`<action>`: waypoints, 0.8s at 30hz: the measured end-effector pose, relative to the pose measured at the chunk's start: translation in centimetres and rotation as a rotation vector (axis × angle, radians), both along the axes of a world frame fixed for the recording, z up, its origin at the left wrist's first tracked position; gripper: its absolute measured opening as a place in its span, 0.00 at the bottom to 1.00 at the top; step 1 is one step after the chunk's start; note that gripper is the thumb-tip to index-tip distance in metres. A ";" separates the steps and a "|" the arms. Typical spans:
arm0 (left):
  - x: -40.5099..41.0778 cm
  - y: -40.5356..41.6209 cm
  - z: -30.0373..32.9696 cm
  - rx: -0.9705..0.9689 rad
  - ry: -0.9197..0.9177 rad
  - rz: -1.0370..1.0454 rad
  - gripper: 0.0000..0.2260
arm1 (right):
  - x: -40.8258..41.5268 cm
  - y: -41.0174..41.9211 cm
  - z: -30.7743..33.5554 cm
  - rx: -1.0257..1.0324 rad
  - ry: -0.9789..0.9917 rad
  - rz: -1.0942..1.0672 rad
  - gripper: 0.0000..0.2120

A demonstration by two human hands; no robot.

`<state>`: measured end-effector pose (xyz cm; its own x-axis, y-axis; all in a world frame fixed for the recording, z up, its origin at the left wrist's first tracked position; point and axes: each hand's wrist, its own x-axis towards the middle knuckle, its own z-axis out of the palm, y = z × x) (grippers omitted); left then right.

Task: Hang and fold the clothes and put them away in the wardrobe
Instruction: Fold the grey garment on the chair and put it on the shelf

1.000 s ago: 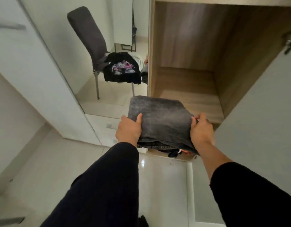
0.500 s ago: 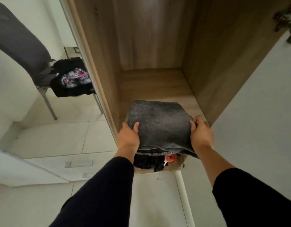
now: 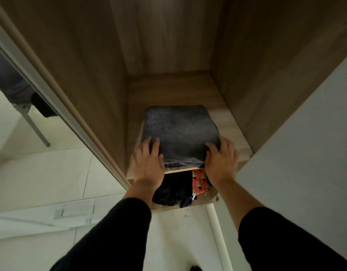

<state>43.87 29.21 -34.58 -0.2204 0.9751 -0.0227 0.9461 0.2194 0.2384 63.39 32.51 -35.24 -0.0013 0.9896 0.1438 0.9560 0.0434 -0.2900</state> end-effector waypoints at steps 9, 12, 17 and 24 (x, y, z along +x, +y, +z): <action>1.0 -0.9 -2.0 -0.246 0.129 -0.135 0.31 | -0.8 -0.8 -2.0 -0.335 -0.211 0.218 0.37; 0.9 3.3 -1.4 -0.343 0.132 -0.110 0.32 | -1.6 3.2 -1.5 -0.396 -0.173 0.211 0.29; -0.2 10.5 -1.3 -0.435 0.123 -0.113 0.33 | -3.1 9.9 -2.7 -0.403 -0.197 0.218 0.28; -2.2 17.5 -2.3 -0.413 0.082 -0.132 0.36 | -4.5 17.3 -4.4 -0.330 -0.234 0.207 0.32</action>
